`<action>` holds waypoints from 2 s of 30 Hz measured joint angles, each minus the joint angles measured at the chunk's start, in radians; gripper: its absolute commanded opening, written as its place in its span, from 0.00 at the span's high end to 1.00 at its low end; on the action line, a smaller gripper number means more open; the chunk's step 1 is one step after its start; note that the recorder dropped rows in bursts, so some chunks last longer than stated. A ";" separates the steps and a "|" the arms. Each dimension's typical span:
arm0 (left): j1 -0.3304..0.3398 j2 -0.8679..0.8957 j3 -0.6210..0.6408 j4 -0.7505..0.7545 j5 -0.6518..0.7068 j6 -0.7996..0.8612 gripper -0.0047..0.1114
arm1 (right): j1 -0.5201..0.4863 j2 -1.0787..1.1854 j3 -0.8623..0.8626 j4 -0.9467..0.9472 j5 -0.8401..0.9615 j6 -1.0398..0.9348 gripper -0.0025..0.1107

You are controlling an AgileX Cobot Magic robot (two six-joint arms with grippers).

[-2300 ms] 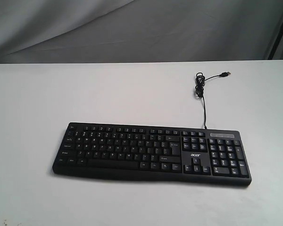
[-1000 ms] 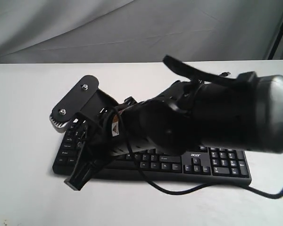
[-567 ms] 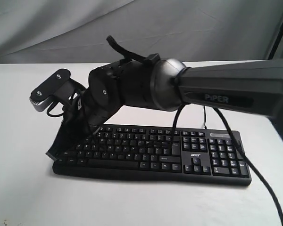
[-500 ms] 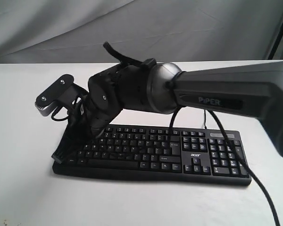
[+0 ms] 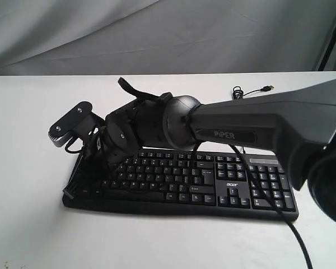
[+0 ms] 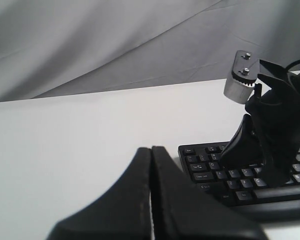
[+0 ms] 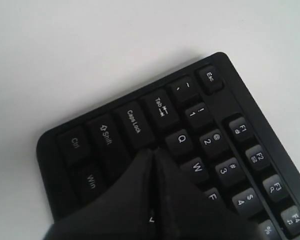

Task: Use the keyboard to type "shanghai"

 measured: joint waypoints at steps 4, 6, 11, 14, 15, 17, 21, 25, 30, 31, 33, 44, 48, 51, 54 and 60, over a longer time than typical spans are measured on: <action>0.000 0.000 0.000 0.000 0.000 0.000 0.96 | -0.009 0.001 0.000 -0.002 -0.002 0.000 0.98; 0.000 0.000 0.000 0.000 0.000 0.000 0.96 | -0.017 0.001 0.000 -0.002 0.002 0.000 0.98; 0.000 0.000 0.000 0.000 0.000 0.000 0.96 | -0.023 0.012 -0.004 -0.004 0.006 -0.015 0.98; 0.000 0.000 0.000 0.000 0.000 0.000 0.96 | -0.023 0.029 -0.004 -0.006 0.006 -0.022 0.98; 0.000 0.000 0.000 0.000 0.000 0.000 0.96 | -0.023 0.034 -0.004 -0.012 0.006 -0.022 0.98; 0.000 0.000 0.000 0.000 0.000 0.000 0.96 | -0.023 0.038 -0.004 -0.021 0.004 -0.022 0.98; 0.000 0.000 0.000 0.000 0.000 0.000 0.96 | -0.023 0.038 -0.004 -0.024 0.002 -0.023 0.98; 0.000 0.000 0.000 0.000 0.000 0.000 0.96 | -0.023 0.038 -0.004 -0.024 0.002 -0.026 0.98; 0.000 0.000 0.000 0.000 0.000 0.000 0.96 | -0.023 0.038 -0.004 -0.026 0.000 -0.026 0.98; 0.000 0.000 0.000 0.000 0.000 0.000 0.96 | -0.023 0.038 -0.004 -0.028 0.000 -0.026 0.98; 0.000 0.000 0.000 0.000 0.000 0.000 0.96 | -0.023 0.038 -0.004 -0.028 0.000 -0.026 0.98; 0.000 0.000 0.000 0.000 0.000 0.000 0.96 | -0.018 0.044 -0.004 -0.028 0.002 -0.026 0.98; 0.000 0.000 0.000 0.000 0.000 0.000 0.96 | -0.013 0.044 -0.007 -0.028 0.004 -0.027 0.98; 0.000 0.000 0.000 0.000 0.000 0.000 0.96 | -0.013 0.033 -0.007 -0.039 0.029 -0.027 0.98; 0.000 0.000 0.000 0.000 0.000 0.000 0.96 | -0.013 0.004 -0.007 -0.046 0.058 -0.027 0.98; 0.000 0.000 0.000 0.000 0.000 0.000 0.96 | -0.015 -0.063 0.025 -0.050 0.083 -0.027 0.98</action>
